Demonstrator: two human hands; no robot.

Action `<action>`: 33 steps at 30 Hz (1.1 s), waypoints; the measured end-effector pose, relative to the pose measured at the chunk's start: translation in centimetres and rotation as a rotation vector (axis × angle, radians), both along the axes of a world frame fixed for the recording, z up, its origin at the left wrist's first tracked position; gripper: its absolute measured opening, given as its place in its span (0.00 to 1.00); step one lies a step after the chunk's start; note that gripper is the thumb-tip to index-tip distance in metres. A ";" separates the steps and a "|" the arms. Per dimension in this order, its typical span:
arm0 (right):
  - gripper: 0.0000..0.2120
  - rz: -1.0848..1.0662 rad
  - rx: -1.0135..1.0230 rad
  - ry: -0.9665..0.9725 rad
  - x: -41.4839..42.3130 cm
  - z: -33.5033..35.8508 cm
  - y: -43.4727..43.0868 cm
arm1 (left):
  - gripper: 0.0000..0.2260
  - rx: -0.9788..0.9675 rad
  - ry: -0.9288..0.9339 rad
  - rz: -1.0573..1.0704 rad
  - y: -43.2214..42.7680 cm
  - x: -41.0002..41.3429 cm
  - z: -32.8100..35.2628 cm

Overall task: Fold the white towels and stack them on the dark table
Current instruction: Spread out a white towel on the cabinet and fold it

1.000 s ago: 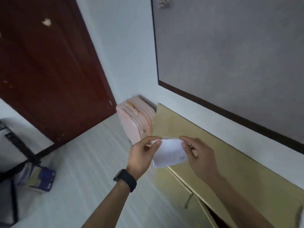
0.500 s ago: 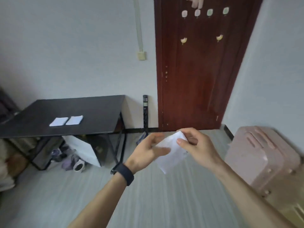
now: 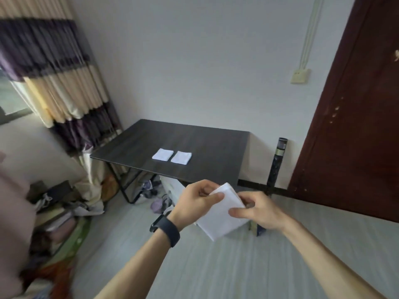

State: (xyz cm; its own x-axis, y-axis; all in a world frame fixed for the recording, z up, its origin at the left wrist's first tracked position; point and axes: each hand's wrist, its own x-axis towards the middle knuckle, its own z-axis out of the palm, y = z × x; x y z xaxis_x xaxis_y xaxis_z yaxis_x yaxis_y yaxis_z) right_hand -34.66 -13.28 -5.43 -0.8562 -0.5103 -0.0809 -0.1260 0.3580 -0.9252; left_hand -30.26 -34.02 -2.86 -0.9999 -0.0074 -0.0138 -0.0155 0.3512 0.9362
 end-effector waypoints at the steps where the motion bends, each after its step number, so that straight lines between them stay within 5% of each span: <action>1: 0.14 0.012 0.002 -0.014 -2.2 -0.6 -1.6 | 0.03 0.019 -0.026 0.027 -2.0 -1.8 -0.1; 18: 0.06 -0.482 -0.243 -0.275 -30.8 -10.7 -26.0 | 0.08 0.293 -0.310 0.288 -24.8 -32.3 -11.1; 33: 0.11 -0.784 -0.058 -0.406 -53.7 -27.9 -40.7 | 0.15 0.108 -0.567 0.267 -38.0 -59.2 -29.7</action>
